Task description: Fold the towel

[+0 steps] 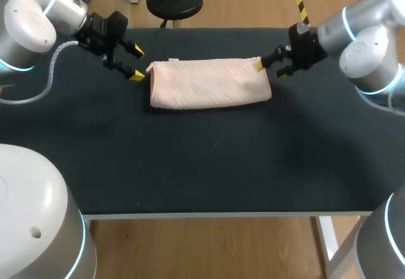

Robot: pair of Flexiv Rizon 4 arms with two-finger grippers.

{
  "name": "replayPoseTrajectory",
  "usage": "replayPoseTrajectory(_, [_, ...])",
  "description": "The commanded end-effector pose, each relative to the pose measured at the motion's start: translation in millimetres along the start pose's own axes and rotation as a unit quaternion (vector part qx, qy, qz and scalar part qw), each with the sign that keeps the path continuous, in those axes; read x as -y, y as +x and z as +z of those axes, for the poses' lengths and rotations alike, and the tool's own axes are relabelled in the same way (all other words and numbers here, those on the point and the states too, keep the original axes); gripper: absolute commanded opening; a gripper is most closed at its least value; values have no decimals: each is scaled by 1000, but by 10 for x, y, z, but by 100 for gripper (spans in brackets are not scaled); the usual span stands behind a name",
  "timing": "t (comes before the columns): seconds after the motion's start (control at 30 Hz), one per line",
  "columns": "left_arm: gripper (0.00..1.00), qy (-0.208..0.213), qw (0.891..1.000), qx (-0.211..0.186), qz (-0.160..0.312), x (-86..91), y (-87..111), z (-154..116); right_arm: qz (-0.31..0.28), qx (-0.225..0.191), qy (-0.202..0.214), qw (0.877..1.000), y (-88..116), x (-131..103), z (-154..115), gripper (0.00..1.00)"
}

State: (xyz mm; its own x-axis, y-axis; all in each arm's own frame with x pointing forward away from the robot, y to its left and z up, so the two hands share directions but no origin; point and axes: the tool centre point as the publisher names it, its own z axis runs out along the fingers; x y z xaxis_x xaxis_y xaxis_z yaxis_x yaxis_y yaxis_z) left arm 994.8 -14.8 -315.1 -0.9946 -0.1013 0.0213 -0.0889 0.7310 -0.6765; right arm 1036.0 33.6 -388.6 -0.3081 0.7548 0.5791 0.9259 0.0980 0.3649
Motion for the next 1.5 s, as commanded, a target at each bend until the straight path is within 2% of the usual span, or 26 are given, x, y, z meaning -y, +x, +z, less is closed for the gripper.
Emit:
replayPoseTrajectory(0.03, [100, 0, 1000, 1, 1, -4, 5, 0, 2, -4, 11, 1000, -69, -63, 141, 100])
replayPoseTrajectory(0.3, [100, 0, 1000, 1, 1, -4, 5, 0, 15, -6, 22, 1000, -99, -24, 263, 100])
replayPoseTrajectory(1.1, [100, 0, 1000, 1, 1, -4, 5, 0, 39, -19, 21, 999, -84, 1, 454, 100])
replayPoseTrajectory(1.5, [100, 0, 1000, 1, 1, -4, 5, 0, 47, -30, 29, 998, -23, 28, 574, 100])
